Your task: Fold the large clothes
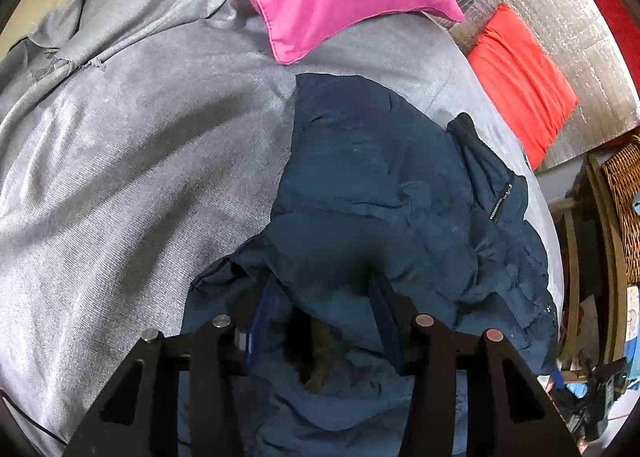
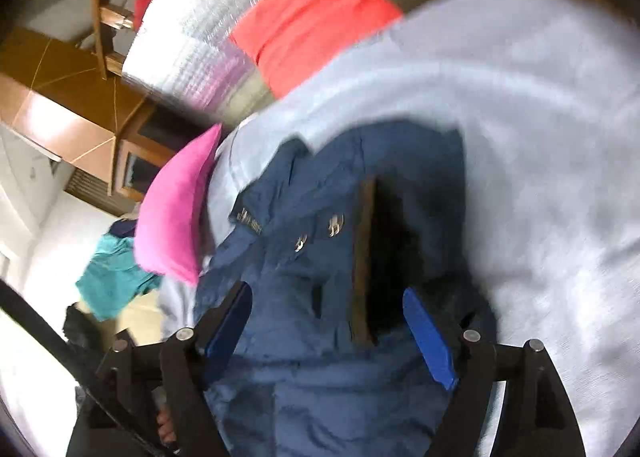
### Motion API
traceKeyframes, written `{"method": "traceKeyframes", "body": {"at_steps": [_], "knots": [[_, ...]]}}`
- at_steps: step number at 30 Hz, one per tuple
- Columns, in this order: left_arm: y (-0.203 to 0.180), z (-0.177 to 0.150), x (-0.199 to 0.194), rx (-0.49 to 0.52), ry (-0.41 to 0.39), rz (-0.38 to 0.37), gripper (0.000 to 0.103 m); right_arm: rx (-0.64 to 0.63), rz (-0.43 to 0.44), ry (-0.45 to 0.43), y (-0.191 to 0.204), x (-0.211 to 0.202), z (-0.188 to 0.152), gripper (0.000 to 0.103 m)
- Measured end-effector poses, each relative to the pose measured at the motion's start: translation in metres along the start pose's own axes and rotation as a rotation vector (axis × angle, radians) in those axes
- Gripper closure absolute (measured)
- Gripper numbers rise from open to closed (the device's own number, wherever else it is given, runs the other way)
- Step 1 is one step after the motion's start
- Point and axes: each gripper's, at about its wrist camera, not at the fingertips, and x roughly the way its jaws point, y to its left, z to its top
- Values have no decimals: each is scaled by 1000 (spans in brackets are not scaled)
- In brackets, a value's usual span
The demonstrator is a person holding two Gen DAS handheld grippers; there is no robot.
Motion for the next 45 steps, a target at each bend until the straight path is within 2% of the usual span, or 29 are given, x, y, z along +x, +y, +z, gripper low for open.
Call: {"method": "traceKeyframes", "body": {"at_steps": [2,4,5,6,7,8,9,11,13,15,16,18,22,25,27,31,33,34,35,36,37,38,39,40,41,43,44,45], "knots": [[4,0,1,-8,-4,-2,56,-14,-6,18,2,8,-4,22],[5,-4,-1,-5,-11,9,60,-61,-83,27,7,20,-7,31],[3,-5,-1,6,-17,19,66,-83,-140,41,7,28,-7,64],[3,-6,-2,16,-23,37,71,-108,-207,58,7,36,-8,83],[3,-6,-5,18,-28,53,82,-110,-214,69,9,40,-9,83],[4,-7,-11,8,-37,46,86,-110,-218,61,12,38,-8,89],[5,-6,-17,-4,-49,21,87,-129,-209,50,18,33,-6,91],[6,-5,-30,-12,-75,-42,88,-204,-219,-16,34,18,2,91],[2,-4,-29,22,-66,-35,88,-247,-245,-58,42,13,11,91],[1,-7,-11,58,-25,32,88,-238,-277,-44,29,19,10,92],[2,-8,-2,63,-6,55,88,-231,-321,-13,22,32,9,92],[4,-9,-1,59,-11,49,88,-200,-337,11,10,38,7,92],[3,-10,-21,70,-54,25,88,-260,-366,-42,19,21,11,93],[4,-11,-9,72,-26,47,88,-232,-386,-11,11,27,9,94],[4,-13,-7,67,-30,39,88,-242,-385,-24,13,25,9,94],[5,-15,-11,73,-33,25,88,-311,-473,-8,18,45,3,94],[3,-15,-14,77,-30,23,87,-320,-488,-15,22,45,2,93],[3,-15,-18,86,-31,20,81,-320,-483,-19,23,43,3,92],[2,-14,-25,104,-39,17,70,-314,-467,-22,24,38,5,86],[1,-12,-30,114,-53,18,65,-304,-449,-32,24,31,6,74],[1,-11,-39,116,-74,10,55,-291,-439,-48,23,25,8,61],[2,-9,-52,105,-106,-16,46,-264,-429,-74,22,15,10,23],[5,-7,-60,93,-128,-35,42,-233,-412,-100,19,6,11,12],[10,-4,-71,65,-167,-60,33,-197,-374,-129,16,-4,13,11],[14,-1,-77,43,-193,-66,29,-175,-341,-130,14,-8,15,12],[24,6,-75,0,-218,-25,29,-154,-283,-111,11,-6,17,13],[30,10,-66,-4,-198,12,29,-150,-268,-99,10,-3,17,21],[34,11,-58,-13,-186,28,29,-146,-254,-78,8,3,17,37]]}}
